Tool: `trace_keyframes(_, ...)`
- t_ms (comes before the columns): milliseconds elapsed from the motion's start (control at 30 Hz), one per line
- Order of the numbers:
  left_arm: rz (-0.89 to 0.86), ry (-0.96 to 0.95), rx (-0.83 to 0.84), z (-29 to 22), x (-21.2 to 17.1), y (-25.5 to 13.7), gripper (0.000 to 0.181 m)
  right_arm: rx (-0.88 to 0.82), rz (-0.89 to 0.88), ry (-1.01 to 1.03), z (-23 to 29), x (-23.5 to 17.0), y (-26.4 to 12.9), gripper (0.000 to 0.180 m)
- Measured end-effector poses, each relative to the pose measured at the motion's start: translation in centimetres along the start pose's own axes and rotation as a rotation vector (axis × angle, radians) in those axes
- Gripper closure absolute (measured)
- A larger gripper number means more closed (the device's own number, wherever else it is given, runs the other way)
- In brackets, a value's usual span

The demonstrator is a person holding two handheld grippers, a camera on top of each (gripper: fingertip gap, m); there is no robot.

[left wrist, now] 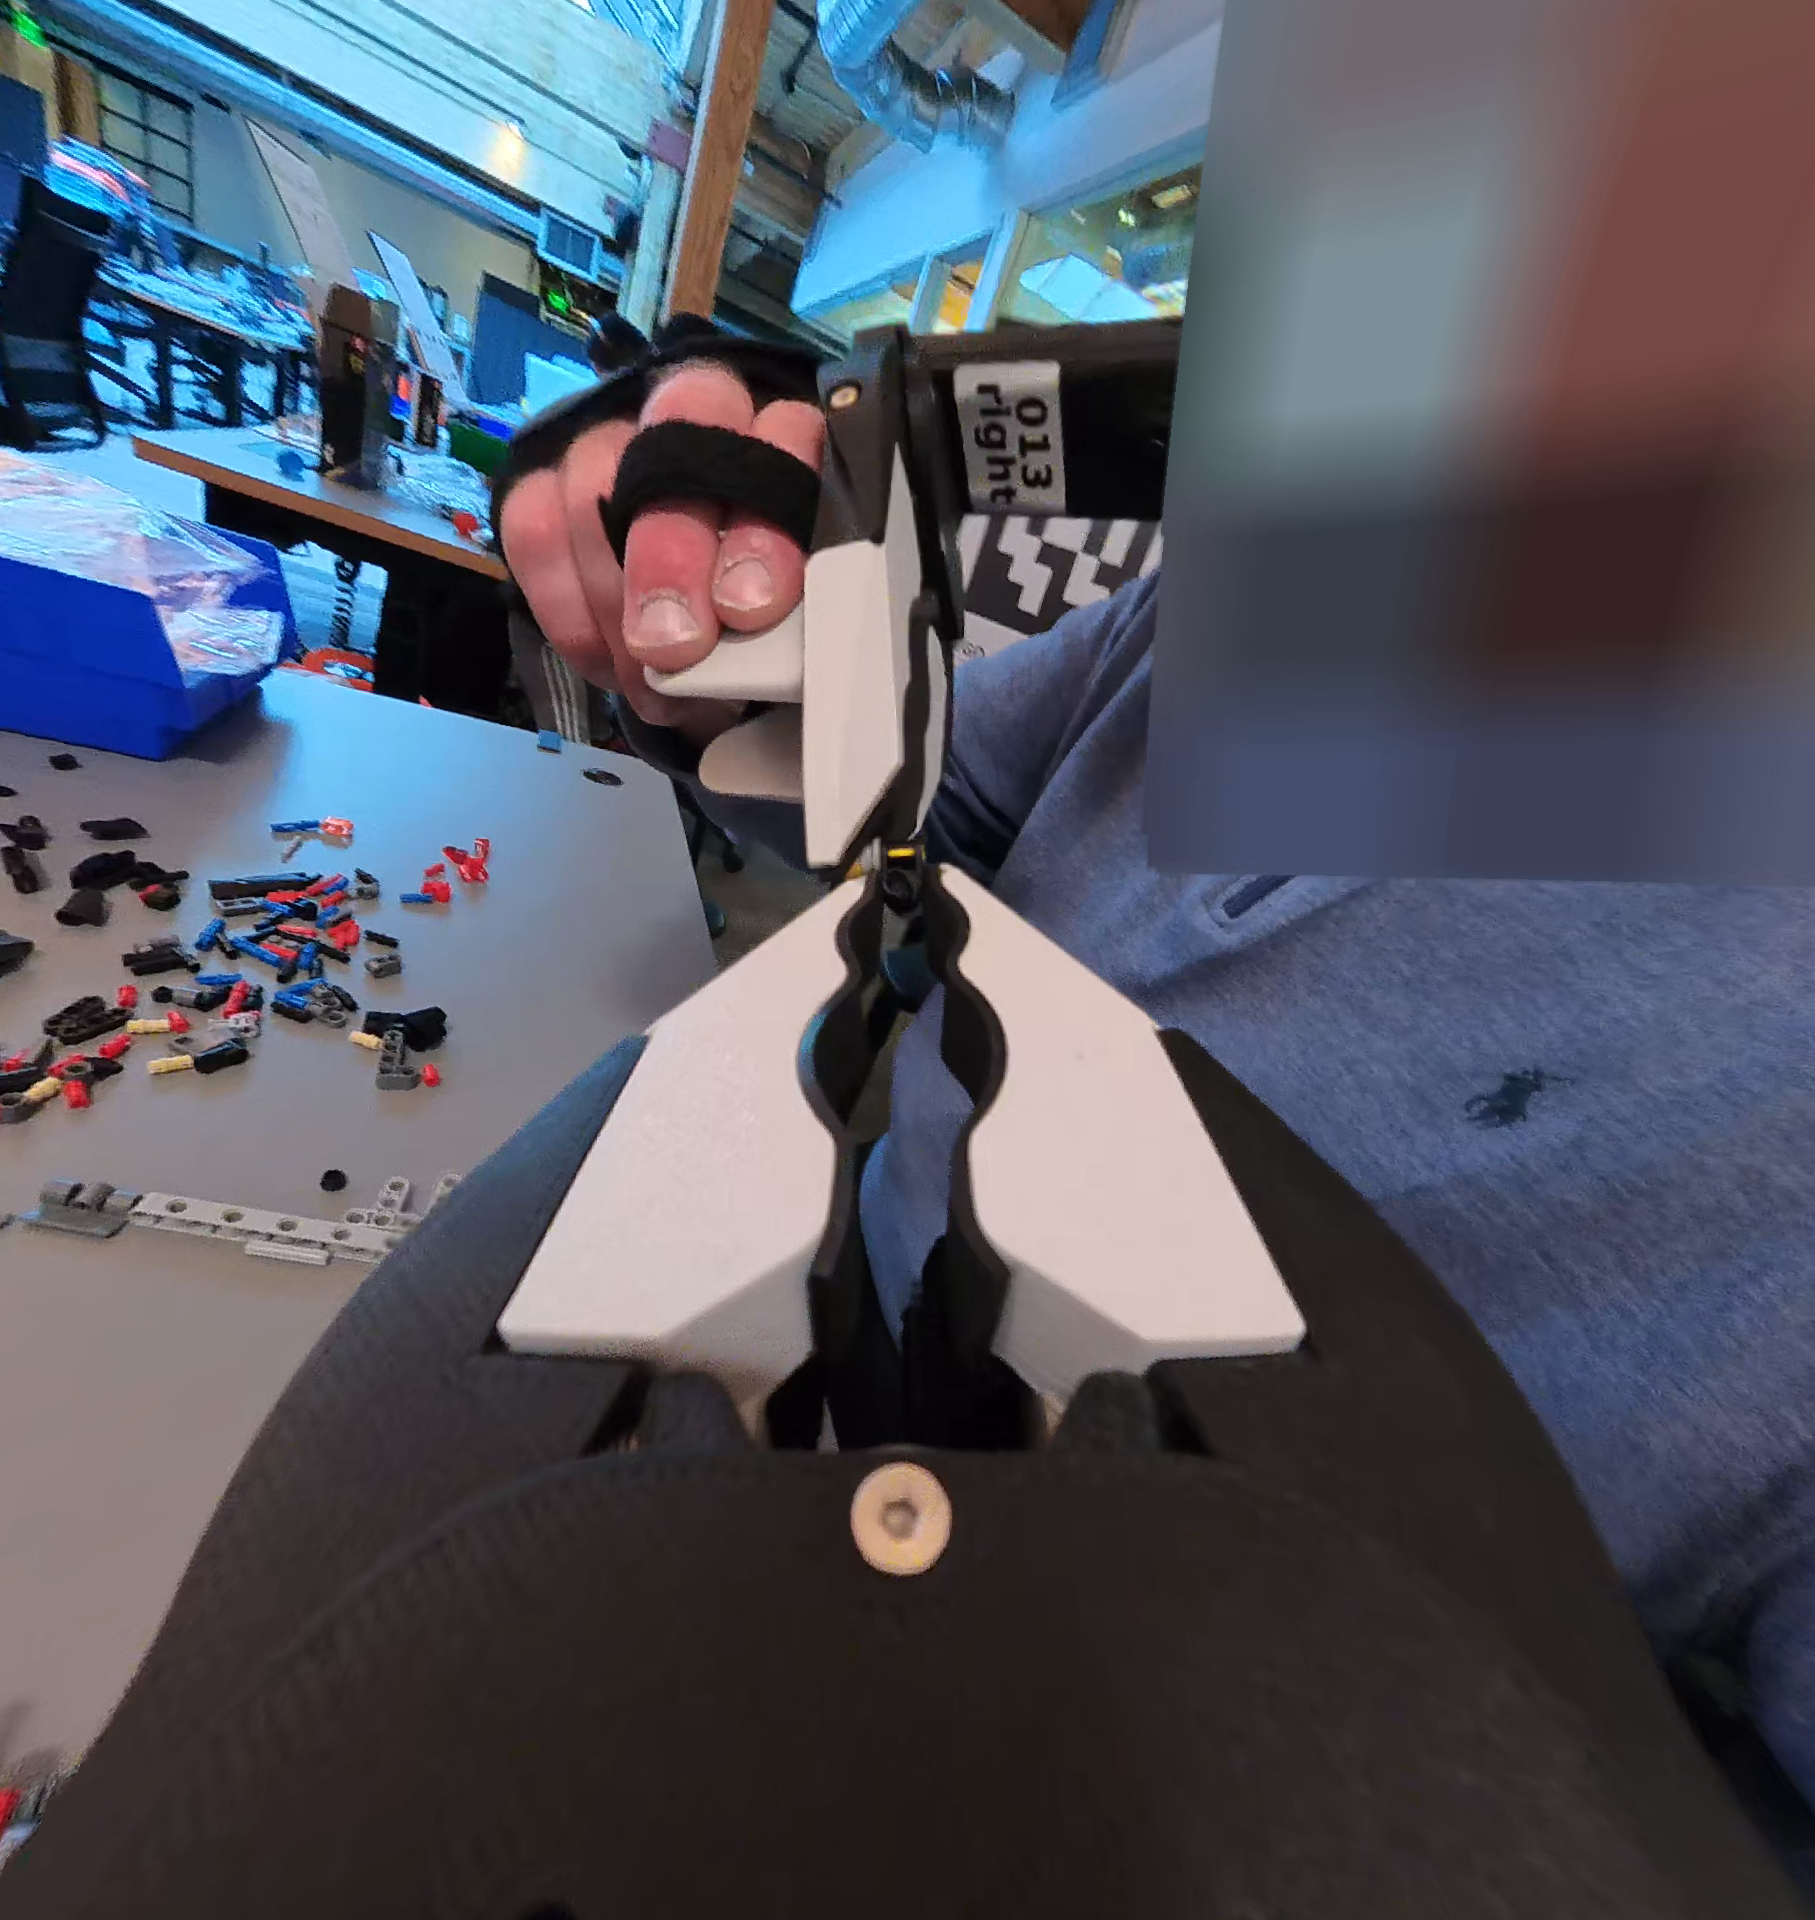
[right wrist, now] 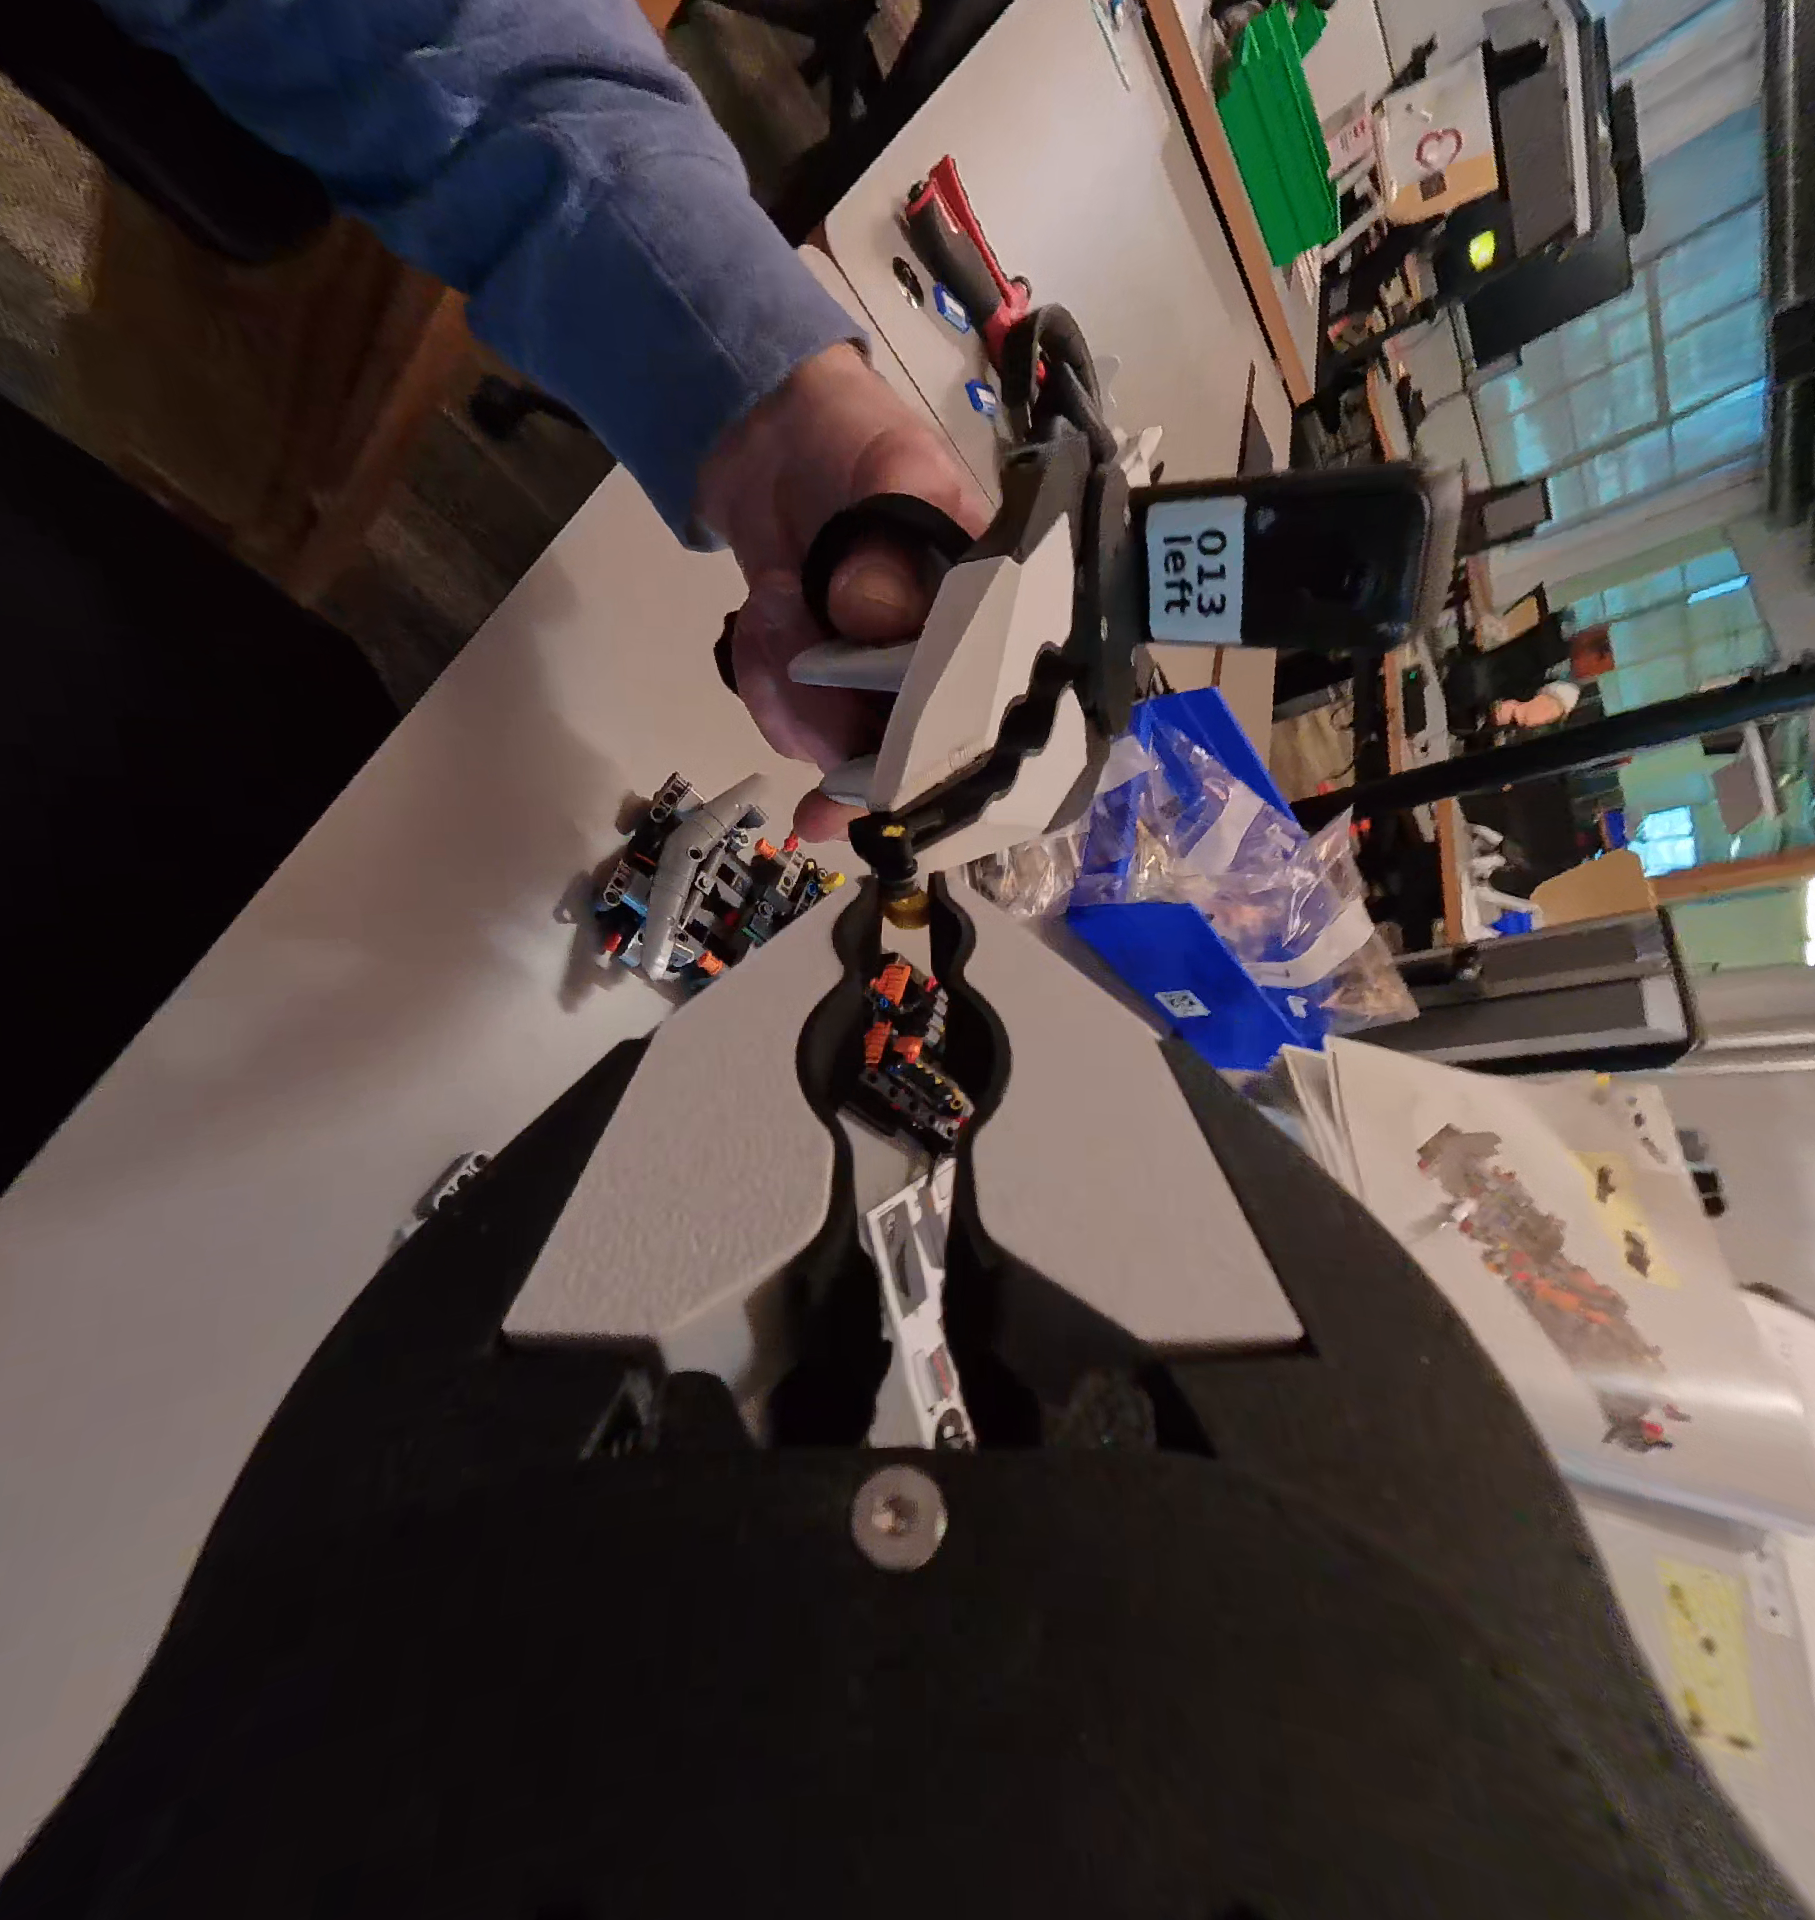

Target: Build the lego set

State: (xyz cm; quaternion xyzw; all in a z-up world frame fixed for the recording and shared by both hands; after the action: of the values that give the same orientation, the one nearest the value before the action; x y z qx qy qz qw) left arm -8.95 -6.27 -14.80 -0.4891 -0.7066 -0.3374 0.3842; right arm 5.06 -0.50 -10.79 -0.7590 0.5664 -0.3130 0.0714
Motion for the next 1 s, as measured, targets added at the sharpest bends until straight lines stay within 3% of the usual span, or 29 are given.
trace_keyframes(33,-0.018,-0.002,0.013,0.1,0.1,-0.2,0.176,0.001,0.004,0.035,-0.2,-0.2,0.0,0.175)
trace_keyframes(200,-0.035,0.048,0.133,0.2,0.3,-0.5,0.167,0.002,-0.006,0.199,-0.8,-1.4,0.0,0.175)
trace_keyframes(333,-0.028,0.222,0.351,-0.7,0.8,-0.8,0.156,0.05,-0.016,0.377,-1.5,-2.5,-0.1,0.175)
trace_keyframes(467,0.075,0.458,0.605,-1.9,1.0,0.1,0.154,0.094,-0.036,0.509,-1.9,-3.1,-0.1,0.175)
trace_keyframes(600,0.207,0.629,0.74,-2.6,0.8,1.4,0.152,0.139,-0.041,0.595,-2.0,-3.5,0.0,0.174)
trace_keyframes(767,0.285,0.734,0.807,-2.8,0.5,2.4,0.16,0.182,-0.052,0.618,-2.0,-3.5,0.0,0.174)
trace_keyframes(1000,0.261,0.693,0.769,-3.0,0.7,2.3,0.164,0.102,-0.008,0.516,-1.7,-2.7,-0.4,0.174)
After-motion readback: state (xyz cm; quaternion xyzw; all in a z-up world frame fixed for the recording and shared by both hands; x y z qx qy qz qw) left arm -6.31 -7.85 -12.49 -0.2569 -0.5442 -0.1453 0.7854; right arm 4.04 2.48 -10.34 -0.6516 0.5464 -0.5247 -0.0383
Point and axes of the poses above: each gripper's, where its closed fingertips meet, y out along the fingers, x out of its top, z = x × y across the jaws, the point moved 9 cm from there along -y, back along the fingers, and after that the axes turned 8 degrees about -y, right-handed, at the moved point
